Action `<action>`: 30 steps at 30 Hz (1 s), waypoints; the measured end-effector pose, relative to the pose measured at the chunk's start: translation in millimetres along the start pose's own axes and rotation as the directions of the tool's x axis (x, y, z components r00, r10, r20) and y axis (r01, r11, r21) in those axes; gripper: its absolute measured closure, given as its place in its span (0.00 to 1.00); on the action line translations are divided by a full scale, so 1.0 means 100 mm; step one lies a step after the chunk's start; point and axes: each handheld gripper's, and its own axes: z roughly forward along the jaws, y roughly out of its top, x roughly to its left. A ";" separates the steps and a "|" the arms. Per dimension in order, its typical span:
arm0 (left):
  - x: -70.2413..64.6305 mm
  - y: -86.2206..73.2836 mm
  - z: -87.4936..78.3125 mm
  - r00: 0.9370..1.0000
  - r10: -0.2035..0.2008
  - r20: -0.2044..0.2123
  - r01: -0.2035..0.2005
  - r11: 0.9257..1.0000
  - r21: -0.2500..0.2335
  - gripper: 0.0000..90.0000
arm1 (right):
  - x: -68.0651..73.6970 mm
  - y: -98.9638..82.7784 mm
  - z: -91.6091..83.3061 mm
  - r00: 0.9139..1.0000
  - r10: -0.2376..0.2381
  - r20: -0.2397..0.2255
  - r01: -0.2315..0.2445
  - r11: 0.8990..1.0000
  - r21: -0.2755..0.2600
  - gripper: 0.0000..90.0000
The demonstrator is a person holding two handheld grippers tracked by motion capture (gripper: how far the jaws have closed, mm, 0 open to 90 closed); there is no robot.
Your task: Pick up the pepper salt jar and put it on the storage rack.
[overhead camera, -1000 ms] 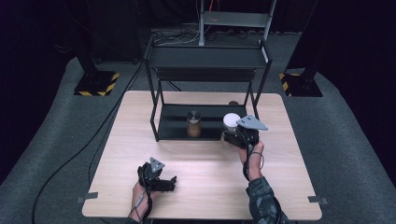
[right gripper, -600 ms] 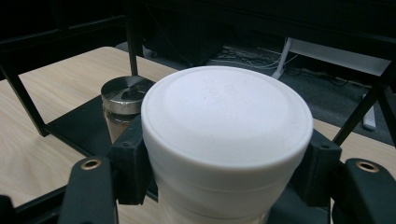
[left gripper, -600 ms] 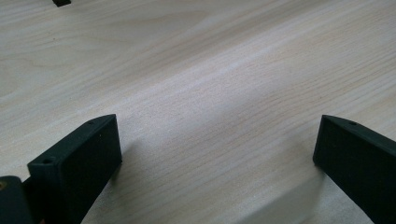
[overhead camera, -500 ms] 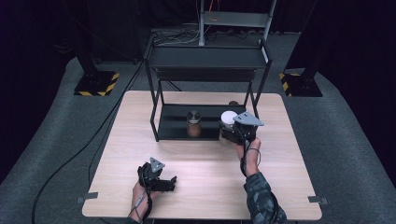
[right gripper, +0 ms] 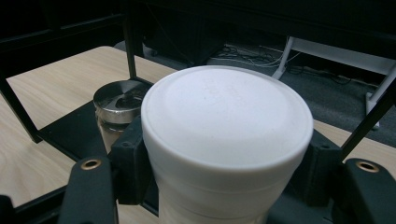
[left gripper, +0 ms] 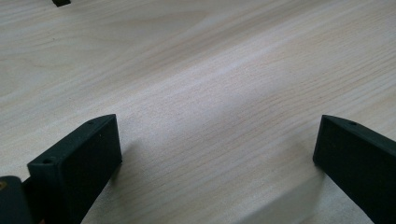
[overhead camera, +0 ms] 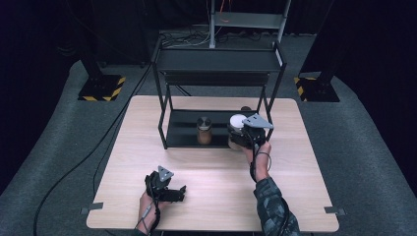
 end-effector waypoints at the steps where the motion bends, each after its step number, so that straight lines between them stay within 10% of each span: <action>1: 0.00 0.00 0.00 1.000 0.000 0.000 0.000 1.000 0.000 0.00 | 0.00 0.00 0.01 1.000 0.000 0.000 0.000 1.000 0.000 0.37; 30: 0.00 0.00 0.00 1.000 -0.001 0.000 0.001 1.000 0.000 0.00 | 0.02 0.05 0.40 1.000 0.009 -0.011 -0.008 0.999 0.039 0.37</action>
